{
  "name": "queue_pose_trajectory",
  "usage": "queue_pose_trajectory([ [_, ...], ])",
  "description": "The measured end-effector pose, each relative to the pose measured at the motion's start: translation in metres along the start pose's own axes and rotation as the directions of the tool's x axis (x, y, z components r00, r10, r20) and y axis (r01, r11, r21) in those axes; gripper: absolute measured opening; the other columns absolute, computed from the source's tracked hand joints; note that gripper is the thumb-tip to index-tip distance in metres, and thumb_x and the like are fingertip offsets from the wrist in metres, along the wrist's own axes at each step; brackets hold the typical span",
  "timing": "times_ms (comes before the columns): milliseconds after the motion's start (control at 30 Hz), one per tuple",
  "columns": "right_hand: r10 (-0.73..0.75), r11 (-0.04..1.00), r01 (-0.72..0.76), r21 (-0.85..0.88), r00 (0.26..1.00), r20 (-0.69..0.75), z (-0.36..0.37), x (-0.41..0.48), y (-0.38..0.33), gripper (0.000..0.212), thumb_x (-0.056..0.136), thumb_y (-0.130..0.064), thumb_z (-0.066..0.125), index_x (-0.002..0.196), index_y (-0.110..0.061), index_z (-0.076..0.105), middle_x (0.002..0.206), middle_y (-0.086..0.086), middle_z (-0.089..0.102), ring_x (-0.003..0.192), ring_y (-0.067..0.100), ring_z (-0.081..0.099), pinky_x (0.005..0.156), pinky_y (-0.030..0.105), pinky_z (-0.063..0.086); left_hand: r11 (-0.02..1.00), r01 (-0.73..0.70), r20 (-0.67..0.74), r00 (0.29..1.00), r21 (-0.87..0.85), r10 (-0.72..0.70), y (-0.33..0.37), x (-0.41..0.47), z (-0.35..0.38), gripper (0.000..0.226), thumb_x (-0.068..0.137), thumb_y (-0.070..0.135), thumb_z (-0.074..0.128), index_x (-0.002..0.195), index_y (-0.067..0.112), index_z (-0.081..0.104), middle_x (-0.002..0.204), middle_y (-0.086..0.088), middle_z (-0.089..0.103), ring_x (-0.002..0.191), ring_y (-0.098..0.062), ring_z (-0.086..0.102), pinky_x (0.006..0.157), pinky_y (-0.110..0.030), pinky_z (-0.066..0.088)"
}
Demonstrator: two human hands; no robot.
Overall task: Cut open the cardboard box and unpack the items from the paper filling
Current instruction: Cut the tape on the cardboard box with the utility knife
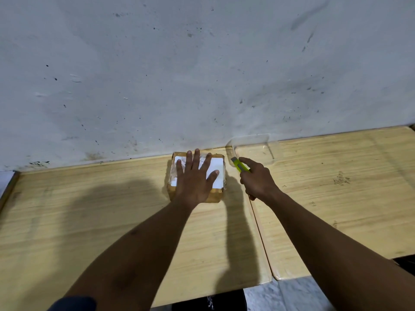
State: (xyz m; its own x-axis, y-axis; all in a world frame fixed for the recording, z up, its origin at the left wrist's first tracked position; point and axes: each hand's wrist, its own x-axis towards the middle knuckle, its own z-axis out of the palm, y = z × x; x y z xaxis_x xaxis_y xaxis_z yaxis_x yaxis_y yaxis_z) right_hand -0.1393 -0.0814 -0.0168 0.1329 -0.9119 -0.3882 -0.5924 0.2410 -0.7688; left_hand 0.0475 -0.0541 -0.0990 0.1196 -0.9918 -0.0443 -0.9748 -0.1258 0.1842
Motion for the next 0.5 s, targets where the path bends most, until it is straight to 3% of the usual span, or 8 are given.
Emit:
queue_pose_trajectory([
  [100, -0.006, 1.000, 0.006, 0.025, 1.000, 0.014, 0.004, 0.000, -0.002, 0.059, 0.090, -0.007, 0.039, 0.143, -0.032, 0.048, 0.094, 0.007, 0.062, 0.049, 0.024, 0.052, 0.043, 0.028, 0.046, 0.996, 0.085, -0.002, 0.996, -0.017, -0.085, 0.015, -0.001, -0.001, 0.064, 0.098, 0.060, 0.011, 0.155, 0.034, 0.000, 0.164, -0.004, -0.011, 0.150, -0.026, -0.016, 0.118, -0.055, -0.010],
  [300, 0.016, 1.000, -0.017, 0.021, 0.999, 0.042, 0.010, 0.002, -0.007, 0.062, 0.087, -0.007, 0.039, 0.142, -0.032, 0.048, 0.085, 0.002, 0.062, 0.050, 0.024, 0.053, 0.041, 0.026, 0.045, 0.996, 0.081, 0.008, 0.997, -0.047, -0.081, 0.013, 0.000, -0.003, 0.063, 0.099, 0.060, 0.012, 0.155, 0.034, 0.000, 0.164, -0.004, -0.011, 0.150, -0.027, -0.016, 0.118, -0.055, -0.009],
  [500, 0.023, 1.000, -0.024, 0.006, 0.998, 0.063, 0.015, 0.000, -0.008, 0.065, 0.086, -0.006, 0.038, 0.146, -0.030, 0.045, 0.095, 0.004, 0.061, 0.051, 0.024, 0.053, 0.041, 0.026, 0.044, 0.996, 0.081, 0.026, 0.997, -0.048, -0.079, 0.013, 0.000, -0.004, 0.062, 0.100, 0.059, 0.012, 0.155, 0.035, -0.002, 0.164, -0.003, -0.013, 0.149, -0.026, -0.019, 0.117, -0.054, -0.013],
])
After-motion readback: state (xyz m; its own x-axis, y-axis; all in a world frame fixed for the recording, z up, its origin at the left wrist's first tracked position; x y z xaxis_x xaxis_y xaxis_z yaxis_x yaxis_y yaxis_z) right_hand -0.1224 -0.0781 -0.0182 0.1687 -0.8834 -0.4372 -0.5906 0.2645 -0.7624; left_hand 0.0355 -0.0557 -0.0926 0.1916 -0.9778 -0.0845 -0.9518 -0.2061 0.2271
